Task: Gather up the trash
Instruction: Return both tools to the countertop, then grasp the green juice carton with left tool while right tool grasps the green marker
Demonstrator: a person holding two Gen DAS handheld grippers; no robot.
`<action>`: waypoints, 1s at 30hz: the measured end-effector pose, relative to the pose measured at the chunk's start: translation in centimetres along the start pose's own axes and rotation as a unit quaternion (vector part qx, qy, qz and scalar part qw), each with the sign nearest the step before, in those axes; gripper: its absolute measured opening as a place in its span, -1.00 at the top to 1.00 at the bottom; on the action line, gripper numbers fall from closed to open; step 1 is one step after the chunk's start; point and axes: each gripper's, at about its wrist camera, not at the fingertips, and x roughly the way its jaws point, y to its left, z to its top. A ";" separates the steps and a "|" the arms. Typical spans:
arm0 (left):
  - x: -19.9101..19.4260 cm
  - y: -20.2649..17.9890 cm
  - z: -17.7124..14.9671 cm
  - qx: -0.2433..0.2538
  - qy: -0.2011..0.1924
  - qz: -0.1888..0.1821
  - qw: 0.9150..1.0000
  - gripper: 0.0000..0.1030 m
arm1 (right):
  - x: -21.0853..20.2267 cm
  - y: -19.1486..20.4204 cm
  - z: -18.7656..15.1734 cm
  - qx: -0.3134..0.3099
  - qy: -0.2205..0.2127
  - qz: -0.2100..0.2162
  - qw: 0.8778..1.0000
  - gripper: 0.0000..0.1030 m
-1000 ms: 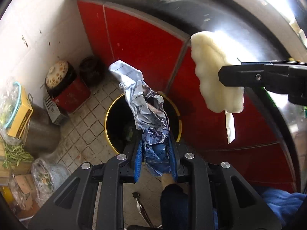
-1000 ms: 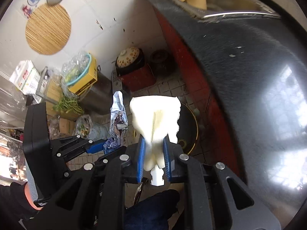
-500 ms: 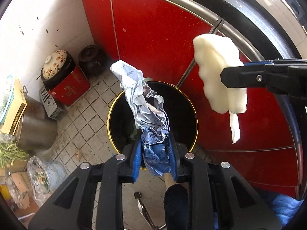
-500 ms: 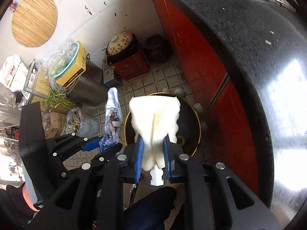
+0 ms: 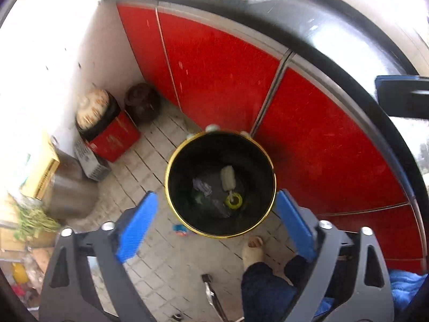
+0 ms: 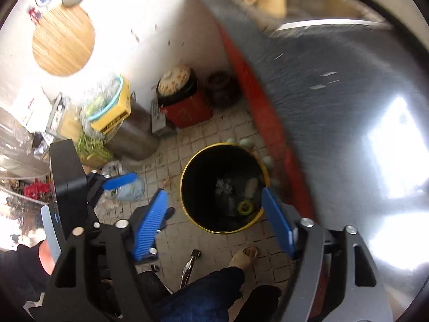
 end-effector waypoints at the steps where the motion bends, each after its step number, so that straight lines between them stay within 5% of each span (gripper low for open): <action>1: -1.7 -1.4 0.4 0.012 -0.012 0.006 1.000 -0.79 | -2.1 -0.8 -0.6 0.006 -0.015 -0.011 1.000 -0.56; 8: -8.7 -12.9 4.5 0.101 -0.084 -0.055 0.990 -0.82 | -16.5 -11.0 -6.9 0.120 -0.106 -0.130 0.979 -0.61; 17: -12.2 -33.4 9.3 0.257 -0.101 -0.199 0.940 -0.82 | -31.6 -24.7 -20.6 0.337 -0.191 -0.246 0.889 -0.61; 24: -14.0 -44.8 8.2 0.330 -0.089 -0.247 0.907 -0.82 | -36.1 -30.3 -28.9 0.415 -0.207 -0.287 0.838 -0.61; 30: -13.5 -51.1 7.6 0.348 -0.066 -0.260 0.898 -0.82 | -35.8 -33.4 -31.3 0.434 -0.191 -0.291 0.831 -0.52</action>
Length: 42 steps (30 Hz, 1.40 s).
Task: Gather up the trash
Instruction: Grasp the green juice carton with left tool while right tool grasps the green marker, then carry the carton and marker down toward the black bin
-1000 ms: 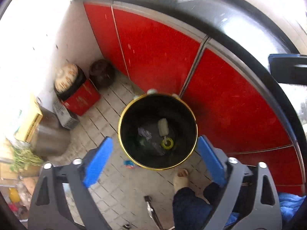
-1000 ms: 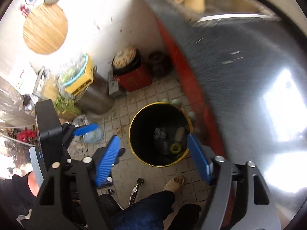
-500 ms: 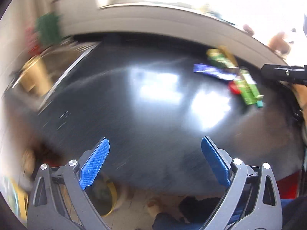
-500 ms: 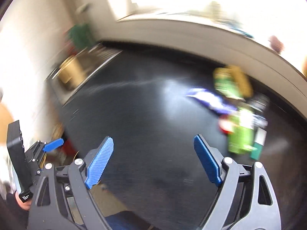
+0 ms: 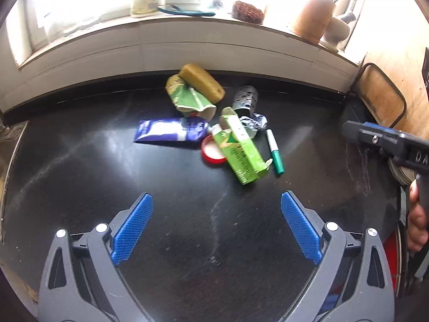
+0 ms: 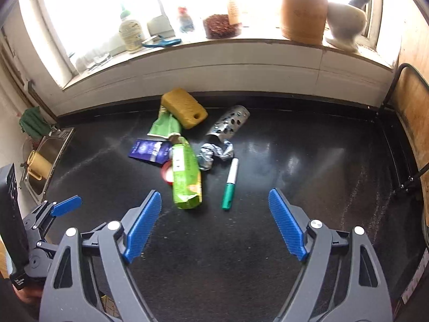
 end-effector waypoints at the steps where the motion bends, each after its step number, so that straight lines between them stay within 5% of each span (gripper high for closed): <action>1: 0.9 -0.6 0.4 0.000 0.003 -0.005 1.000 -0.82 | 0.3 -0.4 -0.1 0.001 0.003 -0.001 1.000 -0.49; 9: 8.3 -2.7 3.3 -0.021 0.031 -0.015 0.999 -0.81 | 5.6 -3.5 -0.4 -0.015 0.054 0.002 0.998 -0.38; 15: 13.2 -2.6 4.2 -0.054 0.067 -0.004 0.996 -0.52 | 8.7 -4.8 -0.6 -0.023 0.082 0.014 0.996 -0.37; 21: 15.0 -3.4 4.1 -0.037 0.077 0.003 0.996 -0.26 | 12.1 -4.3 -0.2 -0.036 0.099 0.030 0.994 -0.37; 22: 15.2 -3.5 4.1 -0.032 0.077 0.003 0.997 -0.07 | 12.8 -4.0 -0.2 -0.041 0.103 0.030 0.993 -0.37; 29: 13.8 -2.9 4.0 -0.031 0.070 0.015 0.997 0.02 | 15.5 -2.4 -0.2 -0.077 0.110 0.023 0.991 -0.25; 33: 11.5 -2.0 3.3 -0.020 0.058 0.029 0.998 0.02 | 16.0 -1.2 -0.8 -0.107 0.101 -0.004 0.989 -0.05; 35: 10.6 -1.6 2.9 -0.018 0.055 0.034 0.998 0.02 | 15.8 -0.3 -1.2 -0.129 0.092 -0.017 0.987 0.22; 37: 9.5 -1.1 2.4 -0.010 0.050 0.044 0.998 0.02 | 15.6 0.2 -1.6 -0.134 0.090 -0.017 0.987 0.72; 42: 7.1 0.6 0.8 -0.016 0.042 0.051 0.998 0.03 | 13.5 0.8 -2.0 -0.117 0.088 -0.009 0.989 0.72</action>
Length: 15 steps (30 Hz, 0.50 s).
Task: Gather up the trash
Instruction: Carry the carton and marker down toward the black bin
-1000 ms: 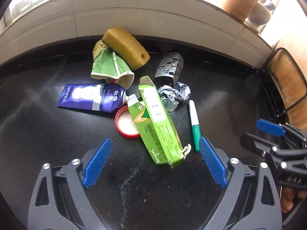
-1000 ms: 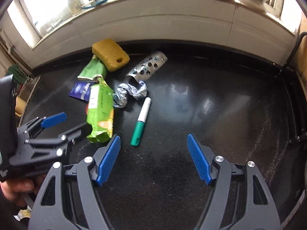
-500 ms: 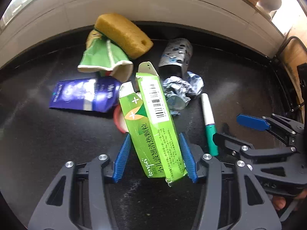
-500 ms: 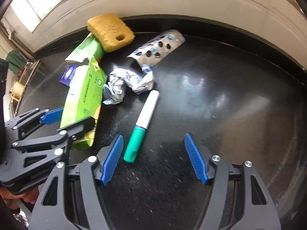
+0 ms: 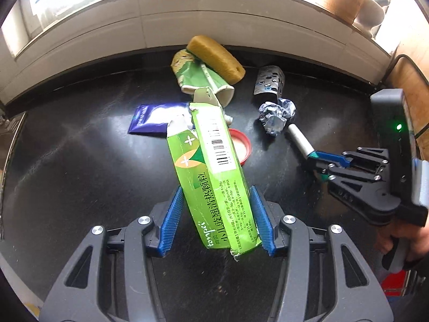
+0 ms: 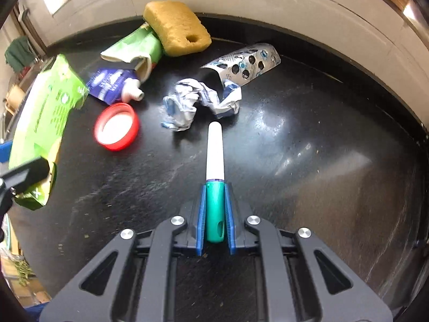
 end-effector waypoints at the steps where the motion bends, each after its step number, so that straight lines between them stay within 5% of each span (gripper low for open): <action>1: -0.5 0.5 -0.5 -0.004 -0.002 0.000 1.000 0.03 | -0.6 0.1 -0.2 0.003 -0.003 0.002 1.000 0.72; 15: -5.3 4.5 -5.8 -0.008 -0.021 0.010 1.000 0.03 | -8.9 4.7 -2.6 0.017 -0.051 0.020 0.998 0.73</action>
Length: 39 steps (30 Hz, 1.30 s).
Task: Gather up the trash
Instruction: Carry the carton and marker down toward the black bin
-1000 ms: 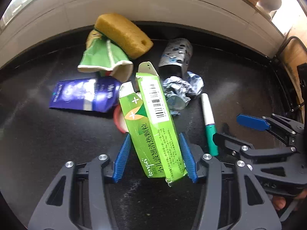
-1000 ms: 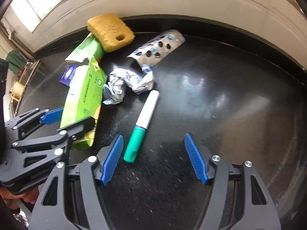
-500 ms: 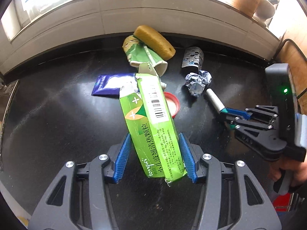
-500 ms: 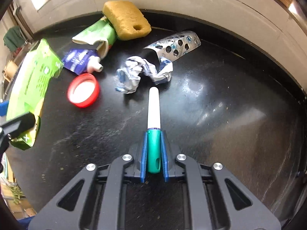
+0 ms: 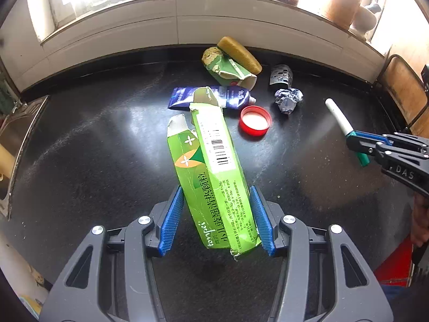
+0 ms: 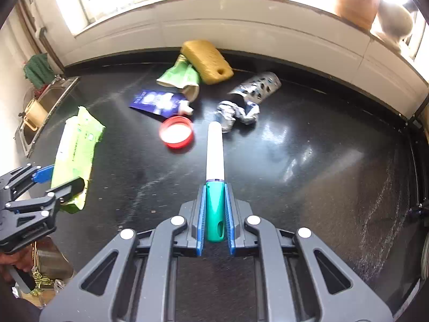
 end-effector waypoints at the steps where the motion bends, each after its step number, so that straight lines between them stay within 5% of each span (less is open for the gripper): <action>1: -0.5 0.6 -0.3 -0.003 -0.003 0.002 1.000 0.03 | -0.4 0.6 0.1 -0.002 -0.003 0.003 1.000 0.73; 7: -3.6 4.7 -2.5 -0.031 -0.022 0.036 0.999 0.03 | -1.6 6.5 1.2 -0.037 -0.018 0.040 0.998 0.73; 14: -8.4 13.0 -8.5 -0.108 -0.026 0.114 0.987 0.03 | -0.7 18.4 2.0 -0.125 -0.008 0.132 0.983 0.72; 22: -12.6 21.1 -20.0 -0.223 0.010 0.183 0.957 0.03 | 1.6 35.0 -2.3 -0.255 0.071 0.245 0.933 0.72; 29: -13.4 25.4 -28.5 -0.303 0.042 0.186 0.934 0.02 | 4.0 46.1 -8.5 -0.336 0.152 0.291 0.883 0.72; 39: -11.7 30.1 -33.4 -0.345 0.043 0.163 0.924 0.02 | 8.1 53.8 -12.3 -0.371 0.200 0.286 0.861 0.72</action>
